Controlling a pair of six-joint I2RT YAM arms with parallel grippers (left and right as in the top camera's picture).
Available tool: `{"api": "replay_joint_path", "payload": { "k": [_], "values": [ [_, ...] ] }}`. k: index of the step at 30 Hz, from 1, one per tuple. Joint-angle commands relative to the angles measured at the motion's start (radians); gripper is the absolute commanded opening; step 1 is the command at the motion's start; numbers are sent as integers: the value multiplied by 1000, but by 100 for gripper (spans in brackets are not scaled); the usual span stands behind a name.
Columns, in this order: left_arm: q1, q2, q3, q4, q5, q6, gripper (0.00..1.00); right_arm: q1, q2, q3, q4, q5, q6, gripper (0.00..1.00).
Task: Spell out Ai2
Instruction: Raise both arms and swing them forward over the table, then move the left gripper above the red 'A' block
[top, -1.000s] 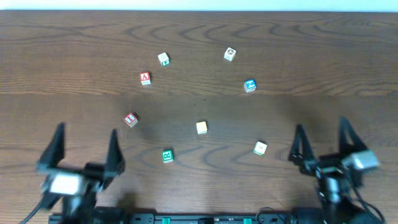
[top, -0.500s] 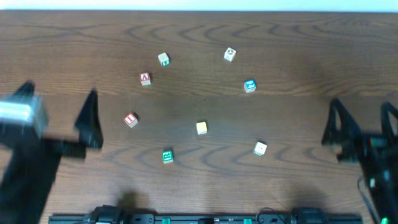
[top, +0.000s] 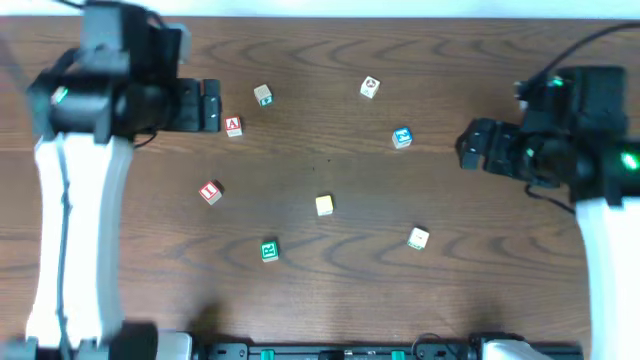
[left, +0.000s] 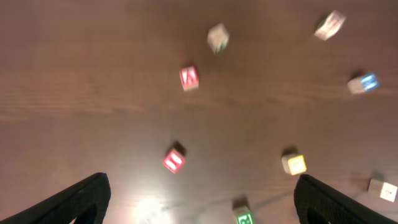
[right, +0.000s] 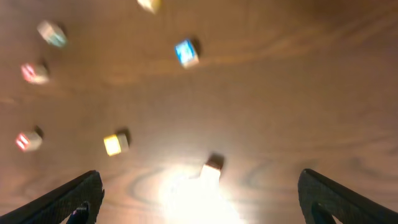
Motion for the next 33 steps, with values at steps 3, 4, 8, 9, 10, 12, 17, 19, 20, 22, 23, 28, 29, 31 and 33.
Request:
{"api": "replay_joint_path", "payload": {
  "k": [3, 4, 8, 9, 10, 12, 17, 19, 20, 22, 23, 28, 29, 31, 33],
  "values": [
    [2, 164, 9, 17, 19, -68, 95, 3, 149, -4, -35, -23, 2, 99],
    [2, 199, 9, 29, 12, -68, 95, 3, 175, -4, -34, -22, 2, 99],
    [2, 322, 9, 79, 10, -118, 95, 3, 246, -4, -26, -22, 2, 99],
    [2, 353, 9, 99, 2, -142, 95, 3, 256, -4, -17, -21, 2, 99],
    [2, 378, 9, 115, -18, -183, 95, 3, 260, -4, -8, -19, 3, 99],
    [2, 430, 9, 146, -60, -276, 95, 3, 262, -4, 13, -18, 3, 99],
    [2, 504, 9, 179, -97, -449, 95, 3, 262, -4, 18, 98, 125, 99],
    [-5, 519, 9, 176, -127, -507, 95, 5, 262, -4, 7, 162, 179, 99],
    [-12, 525, 9, 180, -132, -513, 95, 8, 262, -4, 6, 166, 178, 99],
    [-31, 528, 9, 208, -141, -505, 95, 10, 262, -4, 10, 167, 178, 99],
    [-44, 528, 9, 229, -157, -500, 95, 10, 263, -4, 16, 169, 178, 99],
    [-113, 531, 9, 334, -243, -442, 95, 12, 263, -4, 17, 169, 177, 99],
    [-123, 532, 9, 343, -250, -441, 96, 13, 263, -4, 11, 169, 177, 99],
    [-145, 536, 9, 366, -256, -417, 97, 16, 263, -4, 0, 169, 177, 99],
    [-154, 543, 9, 380, -277, -392, 97, 16, 263, -4, -5, 169, 176, 99]
  ]
}}
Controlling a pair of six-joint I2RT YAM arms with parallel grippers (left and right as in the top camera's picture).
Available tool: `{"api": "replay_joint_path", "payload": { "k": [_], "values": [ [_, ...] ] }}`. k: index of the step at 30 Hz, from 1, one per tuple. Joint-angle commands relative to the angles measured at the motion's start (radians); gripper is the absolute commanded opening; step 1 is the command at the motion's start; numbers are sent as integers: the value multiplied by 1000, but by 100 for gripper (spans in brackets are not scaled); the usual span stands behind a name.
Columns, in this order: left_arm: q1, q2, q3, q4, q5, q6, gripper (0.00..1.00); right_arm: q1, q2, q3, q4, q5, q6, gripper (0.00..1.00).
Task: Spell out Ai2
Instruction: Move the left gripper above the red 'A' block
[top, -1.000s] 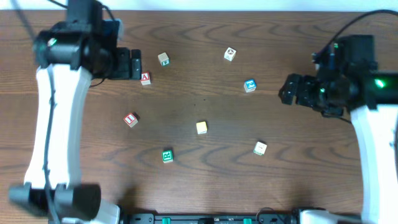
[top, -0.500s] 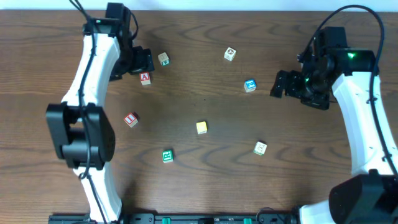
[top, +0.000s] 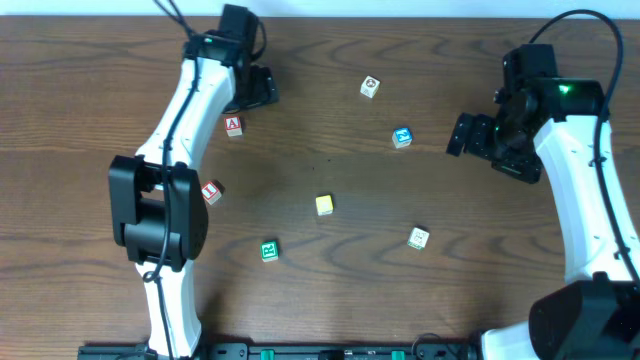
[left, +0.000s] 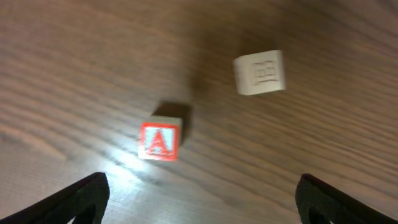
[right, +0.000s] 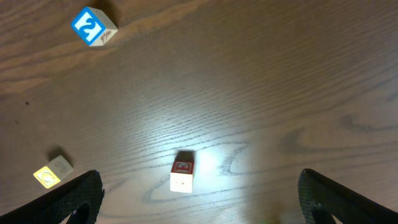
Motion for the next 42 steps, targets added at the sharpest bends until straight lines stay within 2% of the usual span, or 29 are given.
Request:
{"api": "replay_joint_path", "payload": {
  "k": [1, 7, 12, 17, 21, 25, 33, 38, 42],
  "values": [
    [-4, 24, 9, 7, -74, 55, 97, 12, -9, 0, -6, 18, 18, 99],
    [-3, 68, 9, 30, -106, 180, 95, 12, -9, 0, -6, 17, 7, 99],
    [6, 101, 9, 1, -108, 122, 95, 12, -9, 0, -10, 17, 8, 99],
    [56, 130, 9, -8, 44, 103, 96, 12, -9, 0, -18, 18, 7, 99],
    [92, 138, 8, -16, 66, 100, 99, 12, -9, 0, -22, 18, 7, 99],
    [109, 138, 7, -26, 106, 130, 86, 12, -9, 0, -22, 17, 8, 99],
    [111, 139, -22, -14, 158, 141, 84, 12, -9, 0, -29, 18, 8, 100],
    [111, 139, -48, -10, 143, 129, 73, 12, -9, 0, -34, 18, 7, 99],
    [111, 138, -95, 31, 129, 107, 68, 12, -9, 0, -37, 18, 7, 99]
  ]
}}
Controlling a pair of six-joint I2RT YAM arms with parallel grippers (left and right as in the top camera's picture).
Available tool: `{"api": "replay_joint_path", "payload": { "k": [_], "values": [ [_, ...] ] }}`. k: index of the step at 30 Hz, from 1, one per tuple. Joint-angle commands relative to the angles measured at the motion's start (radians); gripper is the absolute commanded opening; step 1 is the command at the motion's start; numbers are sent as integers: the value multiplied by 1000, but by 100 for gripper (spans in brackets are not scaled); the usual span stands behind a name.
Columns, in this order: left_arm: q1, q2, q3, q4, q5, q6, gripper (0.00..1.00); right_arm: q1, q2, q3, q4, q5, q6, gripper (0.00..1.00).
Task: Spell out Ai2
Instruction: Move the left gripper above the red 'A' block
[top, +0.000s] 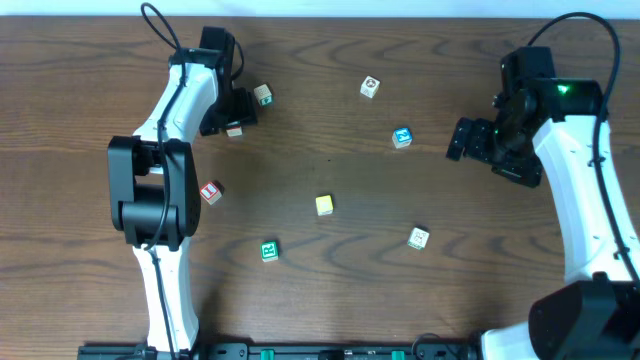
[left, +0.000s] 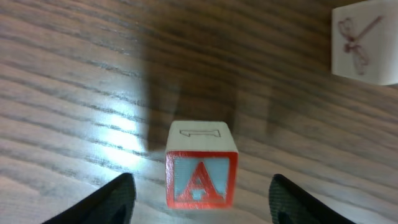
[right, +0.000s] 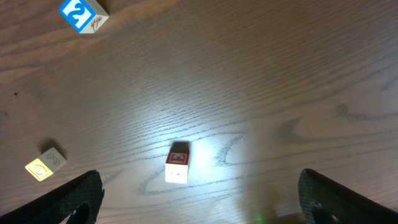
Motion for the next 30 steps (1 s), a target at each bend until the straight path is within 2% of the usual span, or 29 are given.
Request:
{"api": "replay_joint_path", "payload": {
  "k": [1, 10, 14, 17, 20, 21, 25, 30],
  "values": [
    [0, 16, -31, 18, -18, -19, 68, 10, -9, 0, -2, 10, 8, 99],
    [0, 15, -35, 64, -49, -23, 53, 10, -9, -1, -2, 14, 7, 99],
    [0, 15, -35, 63, -86, -26, 52, 10, -9, -1, -5, 14, 7, 99],
    [0, 15, -35, 63, -86, -26, 45, 10, -9, -1, -5, 14, 8, 99],
    [0, 15, -35, 63, -79, -26, 43, 10, -9, -1, -7, 14, 8, 99],
    [0, 15, -35, 62, -78, -26, 37, 10, -9, -1, -7, 14, 8, 99],
    [-5, 15, -35, 57, -78, -26, 27, 10, -9, -1, -7, 14, 8, 99],
    [-29, 15, -35, 43, -78, -25, 26, 10, -9, -1, -6, 14, 8, 99]
  ]
}}
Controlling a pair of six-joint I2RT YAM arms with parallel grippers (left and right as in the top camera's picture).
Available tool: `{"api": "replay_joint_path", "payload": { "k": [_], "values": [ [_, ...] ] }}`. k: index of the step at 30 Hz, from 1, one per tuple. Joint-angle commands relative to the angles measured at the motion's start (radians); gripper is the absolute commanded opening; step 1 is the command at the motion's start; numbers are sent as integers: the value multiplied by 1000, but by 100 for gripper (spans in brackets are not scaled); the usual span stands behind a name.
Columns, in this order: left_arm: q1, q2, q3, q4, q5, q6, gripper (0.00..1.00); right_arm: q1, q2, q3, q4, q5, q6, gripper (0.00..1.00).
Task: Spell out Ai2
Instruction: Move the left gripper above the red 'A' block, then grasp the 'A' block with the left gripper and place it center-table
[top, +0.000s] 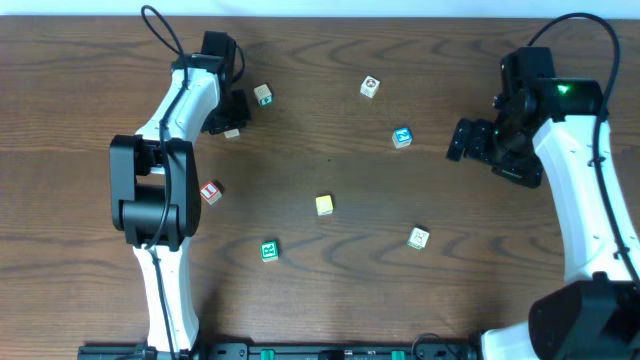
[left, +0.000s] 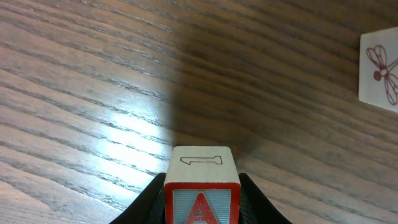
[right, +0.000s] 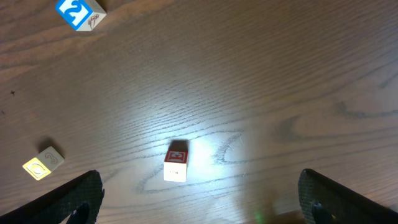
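Observation:
The red "A" block (left: 201, 186) sits at the back left of the table, and my left gripper (left: 201, 208) is shut on it, a black finger (left: 151, 200) pressed against each side. From overhead the block (top: 232, 131) peeks out beside that gripper (top: 224, 115). Mid-table left lies a red "I" block (top: 210, 192). The blue "2" block (top: 402, 137) lies right of centre and also shows in the right wrist view (right: 79, 12). My right gripper (top: 466, 140) hovers open to the right of it, holding nothing.
A pale dragonfly block (top: 263, 95) lies just right of the left gripper. Other blocks are scattered about: a white one (top: 370, 88) at the back, a yellow one (top: 324, 205) in the centre, a green one (top: 269, 251) toward the front, and a red-topped white one (right: 176, 163).
The left gripper's fingers stood wide on either side of the "A" block; now they are shut against its sides, and the camera sits closer to it. The right arm has barely shifted.
Both grippers first hung open high over the scattered blocks. Then the left gripper was over the back left by the "A" and dragonfly blocks. After that it was low, with the "A" block between its open fingers, and now it grips it. The right gripper has stayed open near the right side.

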Motion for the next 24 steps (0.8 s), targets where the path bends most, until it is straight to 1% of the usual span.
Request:
{"api": "replay_joint_path", "payload": {
  "k": [1, 4, 8, 14, 18, 19, 21, 24],
  "values": [
    [-27, 15, -5, -20, -13, -1, 25, 10, -9, -1, 0, 11, 8, 99],
    [-63, 15, -4, -34, -13, 20, 23, 10, -9, -1, 1, 11, 8, 99],
    [-132, 15, -4, -48, -14, 46, 23, 10, -9, -1, 1, 11, 8, 99],
    [-240, 15, -4, -51, -13, 45, 23, 10, -9, -1, 0, 11, 7, 99],
    [-290, 15, -4, -90, -13, -20, 23, 10, -9, -1, -3, 11, 7, 99],
    [-299, 15, -4, -111, -8, -48, 21, 10, -9, -1, -3, 11, 8, 99],
    [-312, 15, -4, -134, 46, -64, 17, 10, -9, -1, -3, 11, 8, 99],
    [-330, 15, -4, -139, 127, -64, 15, 10, -9, -1, -3, 11, 8, 99]
  ]
}}
